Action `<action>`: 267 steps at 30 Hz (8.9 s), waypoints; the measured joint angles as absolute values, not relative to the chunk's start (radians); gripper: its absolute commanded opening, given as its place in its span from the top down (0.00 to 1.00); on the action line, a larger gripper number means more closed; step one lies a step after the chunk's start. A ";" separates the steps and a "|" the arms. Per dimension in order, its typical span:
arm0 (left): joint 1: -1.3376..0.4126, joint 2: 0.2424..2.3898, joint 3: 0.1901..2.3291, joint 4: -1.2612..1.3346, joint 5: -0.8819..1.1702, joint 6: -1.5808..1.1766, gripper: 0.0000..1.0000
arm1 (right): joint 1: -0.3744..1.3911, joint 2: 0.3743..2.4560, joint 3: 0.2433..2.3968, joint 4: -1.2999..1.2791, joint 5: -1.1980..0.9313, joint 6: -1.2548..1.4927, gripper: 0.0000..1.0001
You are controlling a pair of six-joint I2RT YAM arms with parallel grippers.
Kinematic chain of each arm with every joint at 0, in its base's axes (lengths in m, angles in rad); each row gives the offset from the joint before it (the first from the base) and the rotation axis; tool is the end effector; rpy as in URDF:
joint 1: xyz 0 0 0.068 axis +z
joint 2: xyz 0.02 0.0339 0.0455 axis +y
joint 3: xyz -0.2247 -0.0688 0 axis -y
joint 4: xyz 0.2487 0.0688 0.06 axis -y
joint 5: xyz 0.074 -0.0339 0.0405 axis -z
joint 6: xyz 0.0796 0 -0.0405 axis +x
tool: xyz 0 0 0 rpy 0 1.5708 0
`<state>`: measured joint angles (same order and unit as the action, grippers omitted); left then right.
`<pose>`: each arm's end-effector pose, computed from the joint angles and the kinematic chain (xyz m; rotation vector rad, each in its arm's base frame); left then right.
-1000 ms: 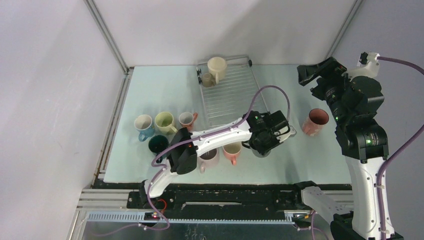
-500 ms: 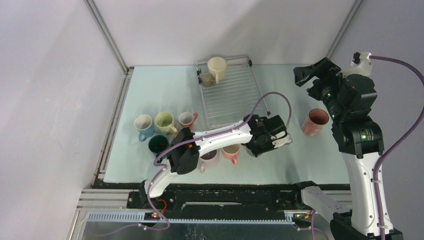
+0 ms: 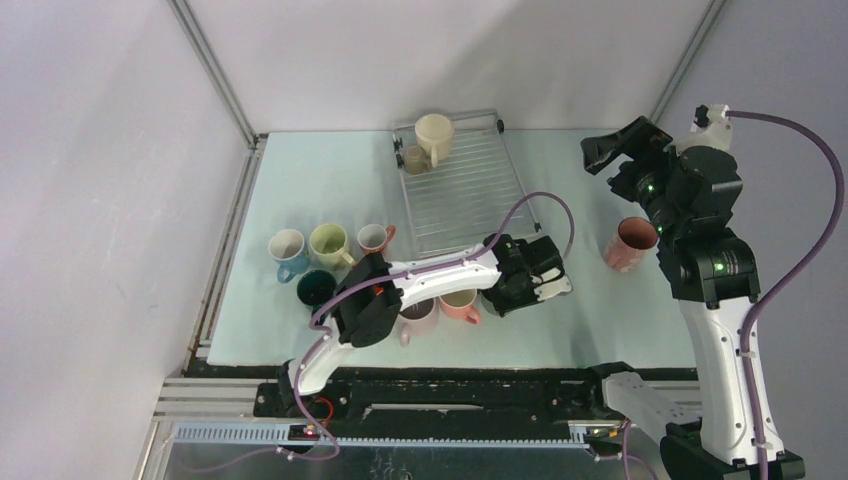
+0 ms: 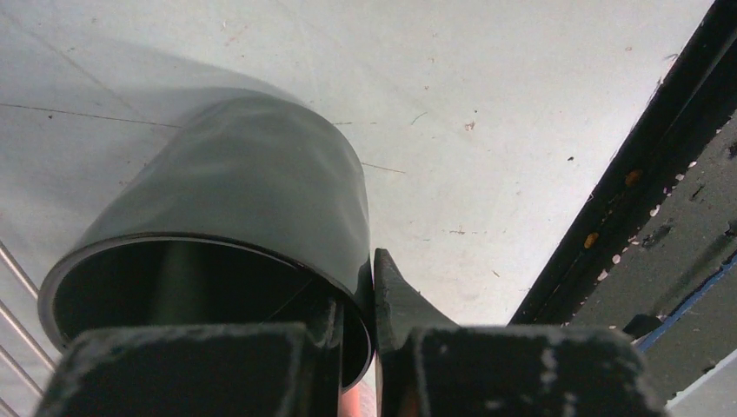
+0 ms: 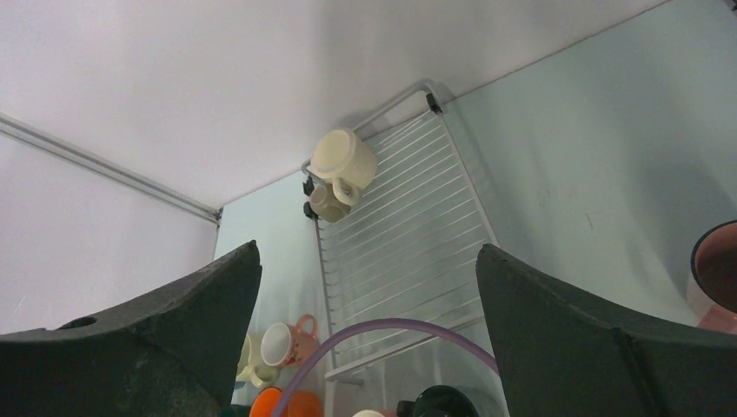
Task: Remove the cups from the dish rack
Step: Place the cup at the center of the board, then unload the cup from the dish rack.
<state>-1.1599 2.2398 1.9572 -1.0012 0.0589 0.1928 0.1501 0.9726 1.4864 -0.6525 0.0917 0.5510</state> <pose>0.1788 -0.4221 0.1308 1.8264 2.2558 -0.2707 0.2308 0.0275 0.4525 0.4115 1.6791 0.4417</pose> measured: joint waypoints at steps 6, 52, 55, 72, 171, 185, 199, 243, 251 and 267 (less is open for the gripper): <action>-1.160 2.236 1.950 -0.994 0.059 0.195 0.69 | 0.150 0.986 1.479 -0.650 0.081 0.551 0.00; -0.861 1.485 1.457 -0.719 0.162 -0.125 0.00 | 0.206 1.185 1.522 -0.600 0.017 0.532 0.00; -0.775 1.367 1.360 -0.659 0.171 -0.167 0.00 | 0.266 1.244 1.529 -0.583 0.039 0.519 0.00; -0.347 1.045 0.994 -0.470 0.266 -0.304 0.00 | 0.497 1.854 1.890 -0.460 0.110 0.393 0.05; -0.271 1.040 0.912 -0.315 0.347 -0.446 0.00 | 0.511 2.240 1.924 -0.168 0.237 0.139 1.00; -0.270 1.148 0.914 -0.147 0.410 -0.652 0.00 | 0.479 2.037 1.700 -0.130 0.210 0.173 1.00; -0.283 1.295 0.913 0.186 0.457 -0.987 0.00 | 0.458 1.943 1.691 -0.197 0.114 0.279 1.00; -0.338 1.352 0.913 0.093 0.448 -0.916 0.00 | 0.462 2.129 2.038 -0.670 0.122 0.340 0.56; -0.339 1.352 0.913 0.093 0.449 -0.914 0.00 | 0.460 2.138 2.040 -0.679 0.118 0.333 0.59; -0.342 1.352 0.913 0.093 0.451 -0.894 0.00 | 0.430 2.212 2.166 -0.761 0.070 0.350 1.00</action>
<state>-0.3420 1.3521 0.9131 0.0933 0.4507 -0.8940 0.4301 2.2124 2.1658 -0.7609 0.0700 0.3504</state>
